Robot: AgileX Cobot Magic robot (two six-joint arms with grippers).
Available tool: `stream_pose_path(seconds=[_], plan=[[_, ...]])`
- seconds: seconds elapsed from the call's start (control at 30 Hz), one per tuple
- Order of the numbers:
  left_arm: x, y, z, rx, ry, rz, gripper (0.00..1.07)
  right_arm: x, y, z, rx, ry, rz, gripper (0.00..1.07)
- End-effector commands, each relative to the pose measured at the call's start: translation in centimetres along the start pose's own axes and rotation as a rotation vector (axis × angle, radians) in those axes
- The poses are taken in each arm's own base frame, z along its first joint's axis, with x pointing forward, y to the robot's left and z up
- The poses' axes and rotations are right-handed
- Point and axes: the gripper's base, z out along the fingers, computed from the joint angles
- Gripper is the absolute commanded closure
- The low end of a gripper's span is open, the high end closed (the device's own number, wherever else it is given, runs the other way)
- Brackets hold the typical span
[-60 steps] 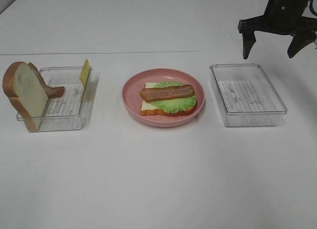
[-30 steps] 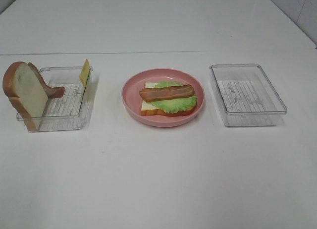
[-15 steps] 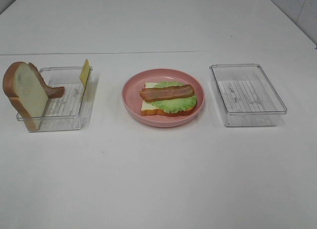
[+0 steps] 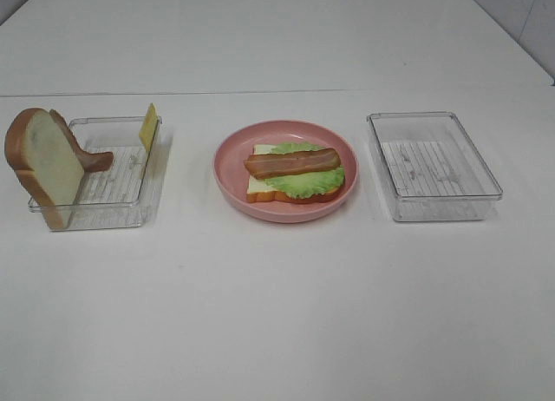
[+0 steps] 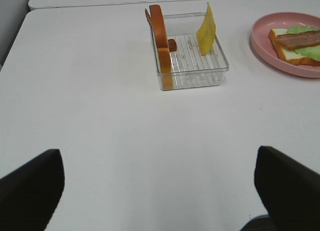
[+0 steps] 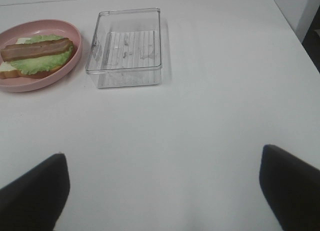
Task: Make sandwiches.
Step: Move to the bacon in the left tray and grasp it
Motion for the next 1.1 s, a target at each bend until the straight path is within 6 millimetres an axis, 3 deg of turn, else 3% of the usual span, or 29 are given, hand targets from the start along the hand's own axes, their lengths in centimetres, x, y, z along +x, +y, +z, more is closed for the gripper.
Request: stream_pose_path(seconds=[0.03,1.1], plan=[[0.04,-0.02,-0.15,-0.001,-0.016,-0.001,0.09,0.19,-0.03,-0.34,-0.001,-0.044,-0.008,0.11],[0.04,-0.02,-0.15,-0.001,-0.016,-0.001,0.09,0.18,-0.02,-0.33,-0.002,-0.043,-0.008,0.11]])
